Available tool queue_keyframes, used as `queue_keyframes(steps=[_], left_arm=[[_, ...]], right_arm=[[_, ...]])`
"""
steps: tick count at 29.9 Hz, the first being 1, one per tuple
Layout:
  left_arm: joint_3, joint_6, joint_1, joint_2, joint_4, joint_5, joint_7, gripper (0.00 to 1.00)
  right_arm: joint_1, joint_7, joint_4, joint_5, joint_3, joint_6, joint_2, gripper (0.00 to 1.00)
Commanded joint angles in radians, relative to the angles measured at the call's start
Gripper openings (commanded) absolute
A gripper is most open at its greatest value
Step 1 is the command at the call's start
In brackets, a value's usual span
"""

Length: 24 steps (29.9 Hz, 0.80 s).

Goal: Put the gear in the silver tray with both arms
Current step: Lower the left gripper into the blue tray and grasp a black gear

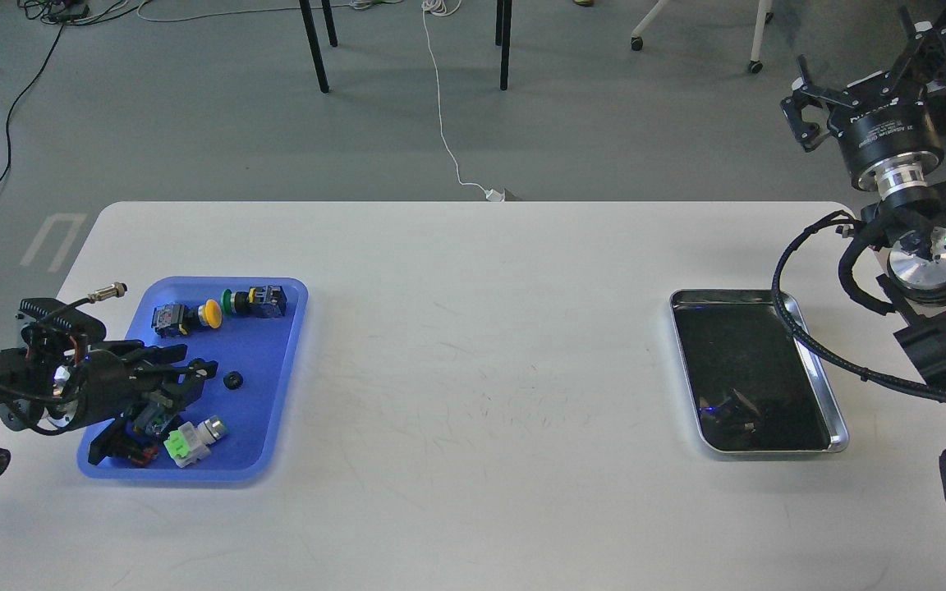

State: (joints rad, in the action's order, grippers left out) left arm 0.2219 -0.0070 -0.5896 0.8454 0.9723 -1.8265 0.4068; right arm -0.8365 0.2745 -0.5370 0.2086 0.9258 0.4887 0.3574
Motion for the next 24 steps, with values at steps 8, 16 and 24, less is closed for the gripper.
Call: queue_keyframes(steps=[8,16,24], left_arm=[[-0.001,0.018,0.007,-0.023,-0.037,0.007,0.003,0.51],[-0.001,0.019,0.007,-0.025,-0.083,0.007,0.010,0.49],[-0.001,0.019,0.008,-0.039,-0.087,0.003,0.035,0.37]], right_arm=[[-0.001,0.000,0.000,0.000,0.001,0.000,-0.002,0.99],[-0.001,0.000,0.000,0.000,-0.001,0.000,0.000,0.99],[-0.001,0.000,0.002,0.000,-0.001,0.000,0.002,0.99]])
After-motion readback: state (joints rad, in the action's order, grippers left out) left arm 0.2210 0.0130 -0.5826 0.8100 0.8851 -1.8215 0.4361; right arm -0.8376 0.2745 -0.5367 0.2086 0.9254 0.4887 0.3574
